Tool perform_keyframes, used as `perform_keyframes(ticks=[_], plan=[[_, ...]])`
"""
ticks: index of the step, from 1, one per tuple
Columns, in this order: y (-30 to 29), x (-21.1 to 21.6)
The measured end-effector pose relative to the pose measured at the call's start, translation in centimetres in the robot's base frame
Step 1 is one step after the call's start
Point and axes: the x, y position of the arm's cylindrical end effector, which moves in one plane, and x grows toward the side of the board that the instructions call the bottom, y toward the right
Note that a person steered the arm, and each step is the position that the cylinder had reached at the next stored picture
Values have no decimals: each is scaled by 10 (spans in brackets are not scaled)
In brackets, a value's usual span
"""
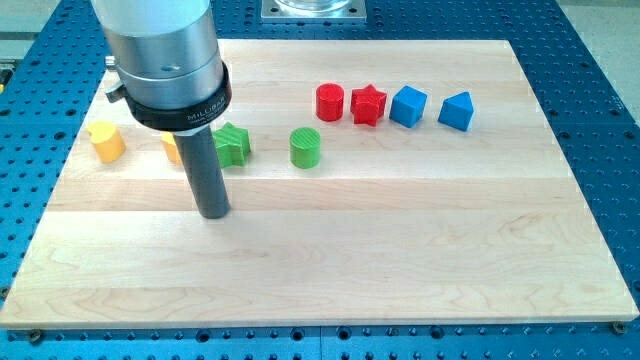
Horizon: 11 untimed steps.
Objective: Move the green star into the green circle
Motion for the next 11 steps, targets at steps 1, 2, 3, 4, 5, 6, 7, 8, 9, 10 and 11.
perform_keyframes(ticks=[1, 2, 3, 4, 5, 6, 7, 8, 9, 10, 11], plan=[[0, 0], [2, 0], [0, 0], [-6, 7], [-8, 16], [-29, -15], [-27, -40], [-12, -65], [-31, -81], [-3, -90], [24, -91]])
